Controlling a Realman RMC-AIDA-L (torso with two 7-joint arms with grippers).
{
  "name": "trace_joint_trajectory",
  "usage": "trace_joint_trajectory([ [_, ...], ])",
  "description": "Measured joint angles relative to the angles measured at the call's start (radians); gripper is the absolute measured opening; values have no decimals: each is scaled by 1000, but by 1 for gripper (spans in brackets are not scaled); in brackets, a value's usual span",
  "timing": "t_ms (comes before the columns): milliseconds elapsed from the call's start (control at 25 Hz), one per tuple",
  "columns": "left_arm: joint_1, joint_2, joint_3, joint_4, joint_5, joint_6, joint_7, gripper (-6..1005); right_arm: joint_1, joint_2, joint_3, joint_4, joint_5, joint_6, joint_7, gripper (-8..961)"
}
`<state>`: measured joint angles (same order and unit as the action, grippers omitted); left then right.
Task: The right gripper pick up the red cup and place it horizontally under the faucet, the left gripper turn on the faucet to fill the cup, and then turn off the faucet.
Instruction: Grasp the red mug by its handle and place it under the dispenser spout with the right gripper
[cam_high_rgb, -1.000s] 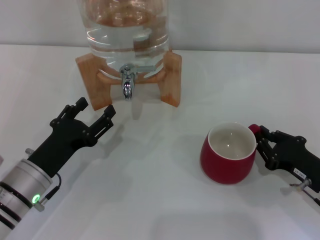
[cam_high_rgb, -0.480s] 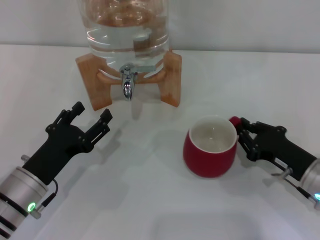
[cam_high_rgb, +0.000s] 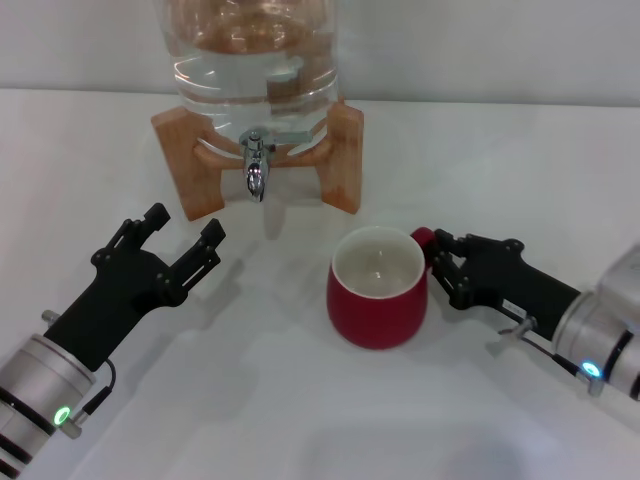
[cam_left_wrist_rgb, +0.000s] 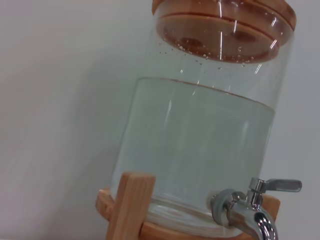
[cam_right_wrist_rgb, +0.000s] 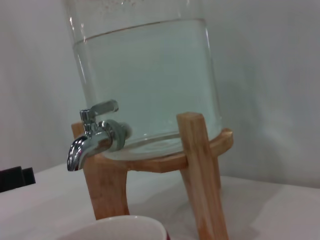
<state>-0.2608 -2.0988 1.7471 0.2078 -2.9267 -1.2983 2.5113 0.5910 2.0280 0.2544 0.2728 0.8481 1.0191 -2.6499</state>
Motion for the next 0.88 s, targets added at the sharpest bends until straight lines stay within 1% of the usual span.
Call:
trace_joint_trajectory([
  [320, 4, 0, 0, 2, 0, -1, 0, 861, 61, 0, 13, 42, 9, -83, -10, 147],
  [480, 5, 0, 0, 2, 0, -1, 1, 861, 80, 0, 39, 60, 5, -119, -12, 147],
  [880, 6, -1, 0, 4, 0, -1, 0, 861, 129, 0, 42, 107, 3, -207, -32, 146],
])
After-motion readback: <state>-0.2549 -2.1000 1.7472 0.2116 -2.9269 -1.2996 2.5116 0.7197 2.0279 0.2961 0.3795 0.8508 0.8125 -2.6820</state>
